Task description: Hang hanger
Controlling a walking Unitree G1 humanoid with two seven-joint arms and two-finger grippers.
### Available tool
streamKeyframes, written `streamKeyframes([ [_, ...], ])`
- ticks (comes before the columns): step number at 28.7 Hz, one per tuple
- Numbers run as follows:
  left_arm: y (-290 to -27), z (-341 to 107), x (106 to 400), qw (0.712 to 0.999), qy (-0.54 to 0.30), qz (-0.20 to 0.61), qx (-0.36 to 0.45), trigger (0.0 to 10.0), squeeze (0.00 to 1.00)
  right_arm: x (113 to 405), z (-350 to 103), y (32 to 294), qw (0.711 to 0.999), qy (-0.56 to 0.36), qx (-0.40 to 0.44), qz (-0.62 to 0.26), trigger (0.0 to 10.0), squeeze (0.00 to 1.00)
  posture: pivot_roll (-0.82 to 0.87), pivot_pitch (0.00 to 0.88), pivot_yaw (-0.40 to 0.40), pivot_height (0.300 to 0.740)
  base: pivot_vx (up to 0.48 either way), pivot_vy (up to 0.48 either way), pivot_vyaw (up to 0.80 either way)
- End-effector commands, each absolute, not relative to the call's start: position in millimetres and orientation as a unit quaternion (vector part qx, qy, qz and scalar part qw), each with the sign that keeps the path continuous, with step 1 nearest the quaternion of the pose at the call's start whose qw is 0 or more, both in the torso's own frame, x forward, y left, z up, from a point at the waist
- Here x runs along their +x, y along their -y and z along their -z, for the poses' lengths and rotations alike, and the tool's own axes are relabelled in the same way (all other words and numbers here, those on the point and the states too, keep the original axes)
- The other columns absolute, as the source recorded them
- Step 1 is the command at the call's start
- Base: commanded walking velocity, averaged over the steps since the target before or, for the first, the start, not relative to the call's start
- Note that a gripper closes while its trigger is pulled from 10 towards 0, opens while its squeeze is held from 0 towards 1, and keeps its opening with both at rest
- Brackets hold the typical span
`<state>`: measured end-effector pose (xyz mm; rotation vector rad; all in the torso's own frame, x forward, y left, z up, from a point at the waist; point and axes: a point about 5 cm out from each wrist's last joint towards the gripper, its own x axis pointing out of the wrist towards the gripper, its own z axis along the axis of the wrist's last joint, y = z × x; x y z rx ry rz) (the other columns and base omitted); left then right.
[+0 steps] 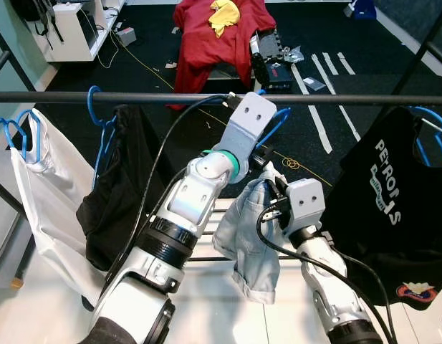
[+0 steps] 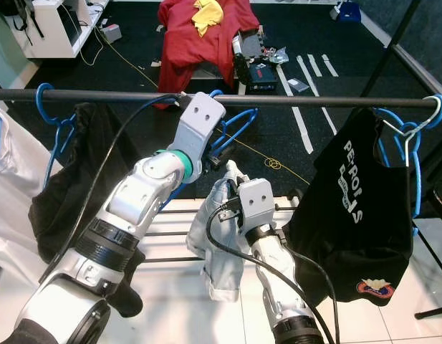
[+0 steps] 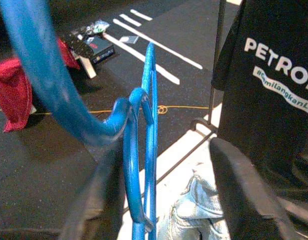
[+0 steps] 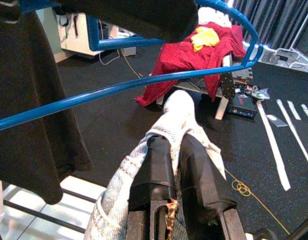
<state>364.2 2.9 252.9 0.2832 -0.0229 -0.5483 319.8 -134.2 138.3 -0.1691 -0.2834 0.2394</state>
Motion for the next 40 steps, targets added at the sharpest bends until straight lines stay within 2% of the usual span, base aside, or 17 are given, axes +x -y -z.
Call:
streamKeyframes([
  [1,4.2,-253.0,363.1,0.95,0.013,0.281,0.137,1.3,0.0,317.4,-139.7,134.2,0.979,0.146,-0.082,-0.116,10.0,0.0,-0.04,0.145,0.099,0.74,0.0,0.0,0.0],
  [4,5.0,-253.1,364.1,0.95,0.014,0.28,0.137,1.3,0.0,317.4,-140.0,134.1,0.979,0.146,-0.082,-0.116,10.0,0.0,-0.04,0.145,0.099,0.74,0.0,0.0,0.0],
  [5,5.0,-253.0,365.3,0.951,0.014,0.277,0.138,0.0,0.0,317.5,-140.2,133.9,0.979,0.146,-0.082,-0.117,10.0,0.0,-0.05,0.142,0.097,0.74,0.0,0.0,0.0],
  [21,-3.3,-254.0,370.2,0.957,0.019,0.254,0.14,0.0,0.0,318.2,-141.5,133.4,0.979,0.146,-0.082,-0.117,10.0,0.0,-0.04,0.13,0.091,0.74,0.0,0.0,0.0],
  [22,-7.1,-263.7,366.7,0.958,0.04,0.255,0.123,10.0,0.0,318.3,-142.5,133.9,0.979,0.148,-0.082,-0.116,10.0,0.0,-0.05,0.127,0.091,0.74,0.0,0.0,0.0],
  [26,-17.8,-280.3,352.3,0.955,0.07,0.279,0.075,10.0,0.0,318.1,-143.6,136.0,0.979,0.15,-0.083,-0.113,10.0,0.0,-0.05,0.129,0.091,0.74,0.0,0.0,0.0],
  [29,-19.1,-281.2,349.8,0.953,0.07,0.285,0.069,10.0,0.0,318.0,-143.6,136.4,0.979,0.15,-0.083,-0.113,10.0,0.0,-0.05,0.129,0.091,0.74,0.0,0.0,0.0],
  [30,-23.6,-279.4,338.8,0.946,0.071,0.31,0.066,10.0,0.0,317.4,-143.0,137.0,0.979,0.149,-0.084,-0.113,10.0,0.0,-0.04,0.134,0.082,0.74,0.0,0.0,0.0],
  [33,-26.2,-277.5,330.8,0.94,0.072,0.326,0.067,10.0,0.0,317.1,-142.6,137.4,0.979,0.148,-0.084,-0.113,10.0,0.0,-0.04,0.134,0.082,0.74,0.0,0.0,0.0],
  [36,-26.2,-277.5,330.8,0.94,0.072,0.326,0.067,10.0,0.0,317.1,-142.6,137.4,0.979,0.148,-0.084,-0.113,10.0,0.0,-0.04,0.134,0.082,0.74,0.0,0.0,0.0],
  [37,-33.8,-260.5,318.7,0.931,0.062,0.344,0.104,10.0,0.0,317.0,-142.4,137.9,0.979,0.146,-0.087,-0.116,10.0,0.0,-0.04,0.138,0.074,0.74,0.0,0.0,0.0],
  [40,-42.6,-240.3,310.4,0.928,0.043,0.344,0.134,10.0,0.0,316.3,-143.0,138.6,0.976,0.144,-0.095,-0.13,10.0,0.0,-0.05,0.144,0.07,0.74,0.0,0.0,0.0],
])
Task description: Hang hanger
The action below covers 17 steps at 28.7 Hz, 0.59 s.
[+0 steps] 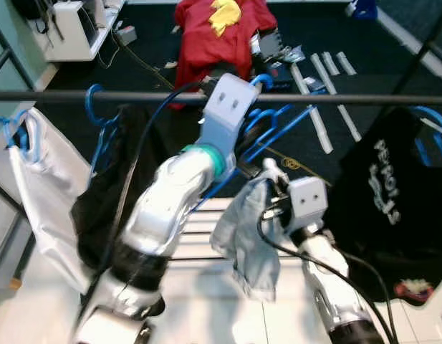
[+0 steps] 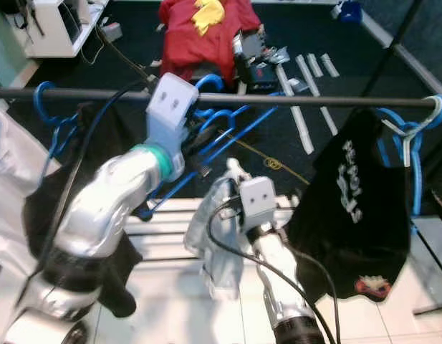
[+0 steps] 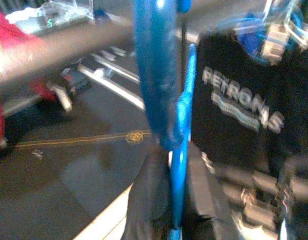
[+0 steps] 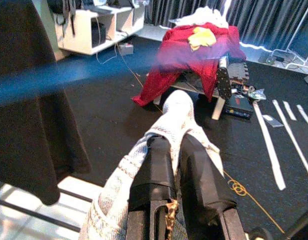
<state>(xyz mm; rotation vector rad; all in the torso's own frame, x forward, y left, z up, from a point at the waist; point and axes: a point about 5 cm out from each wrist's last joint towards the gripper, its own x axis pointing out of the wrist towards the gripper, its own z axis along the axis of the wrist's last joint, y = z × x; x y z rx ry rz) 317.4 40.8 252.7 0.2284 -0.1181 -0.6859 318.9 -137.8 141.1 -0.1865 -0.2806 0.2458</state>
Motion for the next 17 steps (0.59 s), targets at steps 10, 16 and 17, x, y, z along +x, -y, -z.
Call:
streamKeyframes([
  [10,-86.9,-200.6,293.4,0.957,-0.017,0.265,0.117,10.0,0.0,284.6,-147.3,170.0,0.928,0.072,-0.209,-0.299,10.0,0.0,-0.09,0.167,0.045,0.74,0.0,0.0,0.0],
  [16,-109.4,-203.8,282.8,0.97,-0.018,0.229,0.082,10.0,0.0,245.4,-137.9,200.2,0.852,-0.048,-0.28,-0.44,10.0,0.0,-0.1,0.174,0.034,0.74,0.0,0.0,0.0],
  [17,-111.3,-204.4,281.8,0.97,-0.016,0.227,0.081,10.0,0.0,242.5,-137.2,203.7,0.844,-0.059,-0.287,-0.449,10.0,0.0,-0.1,0.174,0.034,0.74,0.0,0.0,0.0],
])
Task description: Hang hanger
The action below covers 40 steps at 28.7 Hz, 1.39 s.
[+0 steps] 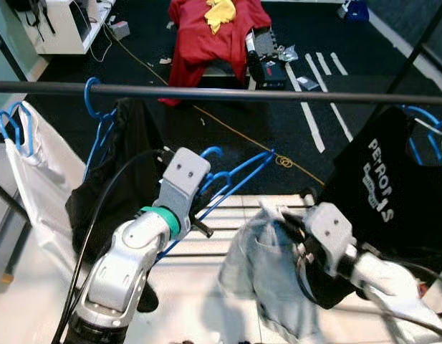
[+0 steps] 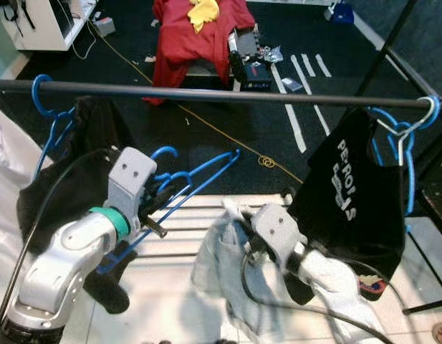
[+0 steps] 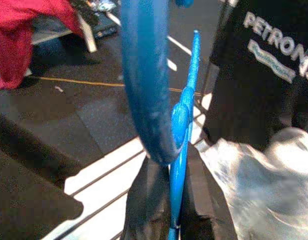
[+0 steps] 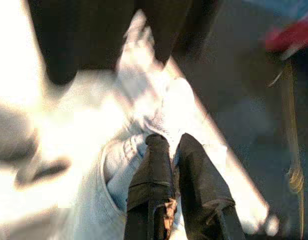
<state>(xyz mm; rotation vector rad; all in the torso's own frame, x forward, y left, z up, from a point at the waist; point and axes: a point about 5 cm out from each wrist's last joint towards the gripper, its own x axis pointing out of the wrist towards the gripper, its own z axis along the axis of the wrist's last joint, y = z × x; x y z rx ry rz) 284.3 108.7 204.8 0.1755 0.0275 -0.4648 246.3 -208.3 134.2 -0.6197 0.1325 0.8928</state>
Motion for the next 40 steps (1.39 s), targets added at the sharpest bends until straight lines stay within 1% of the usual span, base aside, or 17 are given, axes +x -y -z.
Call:
streamKeyframes([
  [1,-111.3,-204.4,281.8,0.97,-0.016,0.227,0.081,10.0,0.0,242.5,-137.2,203.7,0.844,-0.059,-0.287,-0.449,10.0,0.0,-0.1,0.174,0.034,0.74,0.0,0.0,0.0],
  [4,-124.7,-204.3,272.6,0.966,-0.003,0.237,0.104,10.0,0.0,244.1,-141.8,241.2,0.794,-0.118,-0.393,-0.448,10.0,0.0,-0.11,0.177,0.037,0.74,0.0,0.0,0.0],
  [6,-128.0,-203.8,268.7,0.963,0.0,0.244,0.111,10.0,0.0,247.2,-144.9,249.3,0.782,-0.127,-0.421,-0.442,10.0,0.0,-0.11,0.177,0.037,0.74,0.0,0.0,0.0],
  [8,-130.3,-201.5,263.7,0.959,-0.001,0.256,0.122,10.0,0.0,254.5,-149.9,252.6,0.783,-0.116,-0.44,-0.425,10.0,0.0,-0.11,0.178,0.036,0.74,0.0,0.0,0.0],
  [9,-132.5,-197.1,257.3,0.951,-0.002,0.271,0.146,10.0,0.0,265.2,-157.6,254.2,0.793,-0.093,-0.452,-0.398,10.0,0.0,-0.11,0.18,0.037,0.74,0.0,0.0,0.0],
  [10,-134.4,-191.4,250.5,0.944,-0.009,0.286,0.167,10.0,0.0,274.5,-166.7,253.1,0.804,-0.066,-0.458,-0.373,10.0,0.0,-0.11,0.18,0.035,0.74,0.0,0.0,0.0],
  [14,-140.1,-177.2,237.3,0.924,-0.032,0.312,0.217,10.0,0.0,289.5,-183.7,247.2,0.816,-0.013,-0.47,-0.337,10.0,0.0,-0.11,0.18,0.035,0.74,0.0,0.0,0.0],
  [18,-148.3,-166.7,222.9,0.904,-0.062,0.346,0.243,10.0,0.0,292.8,-194.0,231.3,0.788,0.027,-0.504,-0.353,10.0,0.0,-0.09,0.178,0.033,0.74,0.0,0.0,0.0],
  [19,-151.3,-164.9,219.8,0.899,-0.07,0.354,0.249,10.0,0.0,291.4,-192.0,226.9,0.772,0.025,-0.514,-0.373,10.0,0.0,-0.09,0.178,0.032,0.74,0.0,0.0,0.0],
  [20,-151.3,-164.9,219.8,0.899,-0.07,0.354,0.249,10.0,0.0,291.4,-192.0,226.9,0.772,0.025,-0.514,-0.373,10.0,0.0,-0.09,0.178,0.032,0.74,0.0,0.0,0.0],
  [22,-158.0,-164.4,217.5,0.892,-0.079,0.365,0.256,10.0,0.0,287.6,-181.6,220.8,0.741,0.01,-0.522,-0.422,10.0,0.0,-0.09,0.179,0.032,0.74,0.0,0.0,0.0],
  [23,-158.0,-164.4,217.5,0.892,-0.079,0.365,0.256,10.0,0.0,287.6,-181.6,220.8,0.741,0.01,-0.522,-0.422,10.0,0.0,-0.09,0.179,0.032,0.74,0.0,0.0,0.0],
  [25,-162.7,-165.2,216.9,0.887,-0.079,0.37,0.263,10.0,0.0,285.9,-172.4,218.8,0.721,-0.002,-0.522,-0.456,10.0,0.0,-0.09,0.181,0.031,0.74,0.0,0.0,0.0],
  [29,-161.9,-164.6,214.4,0.879,-0.082,0.389,0.263,10.0,0.0,285.3,-161.1,221.1,0.699,-0.023,-0.529,-0.481,10.0,0.0,-0.1,0.185,0.031,0.74,0.0,0.0,0.0],
  [33,-161.9,-161.9,212.1,0.873,-0.087,0.399,0.266,10.0,0.0,287.8,-160.0,220.6,0.693,-0.026,-0.53,-0.488,10.0,0.0,-0.09,0.187,0.033,0.74,0.0,0.0,0.0],
  [36,-163.2,-157.7,210.0,0.861,-0.096,0.415,0.277,10.0,0.0,291.6,-163.6,214.4,0.673,-0.023,-0.532,-0.513,10.0,0.0,-0.1,0.188,0.033,0.74,0.0,0.0,0.0],
  [40,-164.8,-155.7,207.2,0.854,-0.103,0.426,0.281,10.0,0.0,293.2,-165.6,212.2,0.665,-0.018,-0.533,-0.524,10.0,0.0,-0.1,0.19,0.029,0.74,0.0,0.0,0.0],
])
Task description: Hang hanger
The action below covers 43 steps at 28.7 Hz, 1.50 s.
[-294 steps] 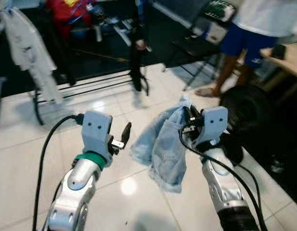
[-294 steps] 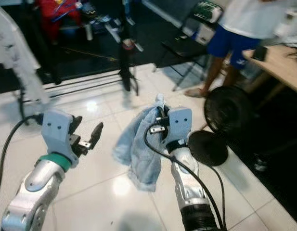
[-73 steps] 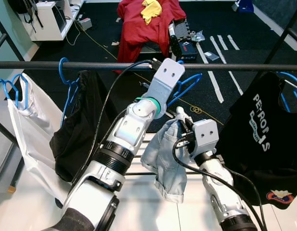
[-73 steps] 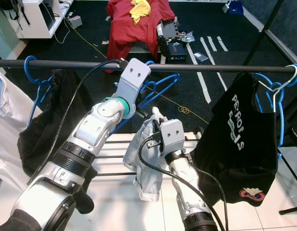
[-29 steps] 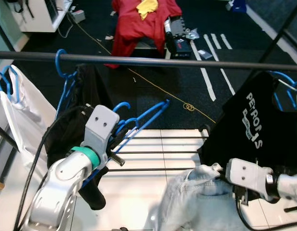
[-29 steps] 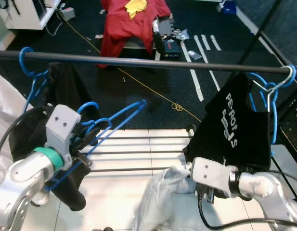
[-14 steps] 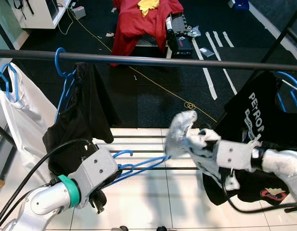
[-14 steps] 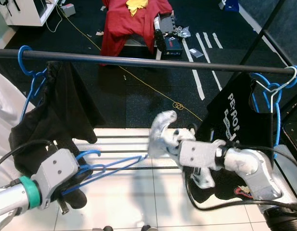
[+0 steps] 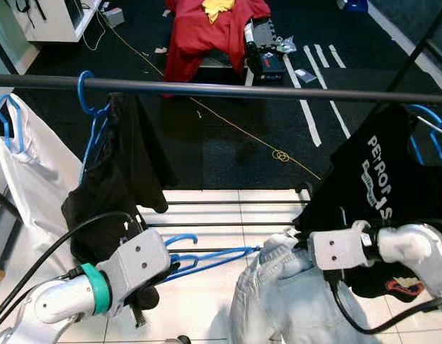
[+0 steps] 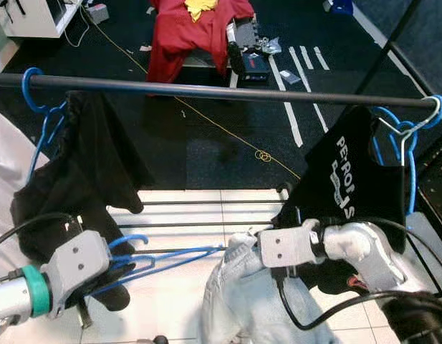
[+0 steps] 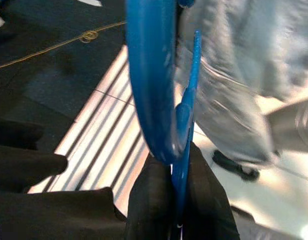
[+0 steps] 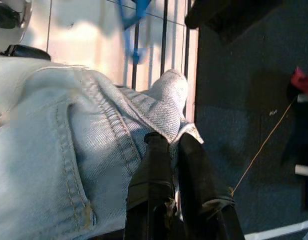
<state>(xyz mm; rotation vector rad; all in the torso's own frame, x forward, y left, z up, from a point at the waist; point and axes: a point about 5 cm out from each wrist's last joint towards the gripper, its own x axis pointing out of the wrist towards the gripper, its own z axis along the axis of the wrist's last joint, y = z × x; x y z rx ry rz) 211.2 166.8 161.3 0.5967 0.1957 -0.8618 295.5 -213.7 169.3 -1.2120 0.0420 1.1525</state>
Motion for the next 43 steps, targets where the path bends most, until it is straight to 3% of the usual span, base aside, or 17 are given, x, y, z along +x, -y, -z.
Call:
streamKeyframes([
  [1,-166.4,-153.8,205.1,0.849,-0.108,0.43,0.286,10.0,0.0,294.7,-166.9,210.9,0.662,-0.015,-0.533,-0.526,10.0,0.0,-0.1,0.19,0.028,0.74,0.0,0.0,0.0],
  [9,-174.0,-141.4,196.6,0.835,-0.135,0.44,0.301,10.0,0.0,299.1,-173.9,193.3,0.667,0.014,-0.501,-0.551,10.0,0.0,-0.1,0.198,0.007,0.74,0.0,0.0,0.0],
  [15,-161.9,-141.1,199.4,0.848,-0.118,0.433,0.28,10.0,0.0,295.0,-169.8,180.7,0.663,0.015,-0.466,-0.586,10.0,0.0,-0.1,0.2,-0.015,0.74,0.0,0.0,0.0],
  [18,-157.7,-143.0,204.4,0.856,-0.104,0.424,0.277,10.0,0.0,293.8,-164.1,183.4,0.642,-0.007,-0.472,-0.604,10.0,0.0,-0.1,0.196,-0.019,0.74,0.0,0.0,0.0],
  [20,-160.4,-144.1,204.4,0.854,-0.102,0.423,0.285,10.0,0.0,289.0,-154.1,195.3,0.598,-0.052,-0.5,-0.624,10.0,0.0,-0.1,0.196,-0.023,0.74,0.0,0.0,0.0],
  [24,-164.5,-144.9,201.6,0.851,-0.104,0.425,0.291,10.0,0.0,285.2,-148.5,204.2,0.568,-0.081,-0.516,-0.636,10.0,0.0,-0.1,0.196,-0.023,0.74,0.0,0.0,0.0],
  [26,-164.5,-144.9,201.6,0.851,-0.104,0.425,0.291,10.0,0.0,285.2,-148.5,204.2,0.568,-0.081,-0.516,-0.636,10.0,0.0,-0.1,0.196,-0.023,0.74,0.0,0.0,0.0],
  [27,-172.8,-144.6,193.0,0.842,-0.118,0.435,0.297,10.0,0.0,282.4,-144.4,208.1,0.546,-0.09,-0.53,-0.642,10.0,0.0,-0.1,0.197,-0.031,0.74,0.0,0.0,0.0],
  [29,-179.3,-144.1,185.4,0.833,-0.131,0.445,0.3,10.0,0.0,280.9,-142.1,208.3,0.53,-0.089,-0.541,-0.647,10.0,0.0,-0.09,0.199,-0.035,0.74,0.0,0.0,0.0],
  [36,-185.8,-143.4,174.6,0.817,-0.151,0.466,0.305,10.0,0.0,283.4,-142.3,199.4,0.518,-0.062,-0.551,-0.652,10.0,0.0,-0.09,0.202,-0.036,0.74,0.0,0.0,0.0],
  [38,-175.3,-142.3,171.4,0.81,-0.149,0.488,0.289,10.0,0.0,284.4,-145.6,176.0,0.509,-0.013,-0.537,-0.673,10.0,0.0,-0.09,0.21,-0.043,0.74,0.0,0.0,0.0],
  [43,-166.7,-140.6,173.8,0.818,-0.136,0.483,0.283,10.0,0.0,281.9,-146.5,169.8,0.498,-0.003,-0.527,-0.689,10.0,0.0,-0.1,0.218,-0.052,0.74,0.0,0.0,0.0],
])
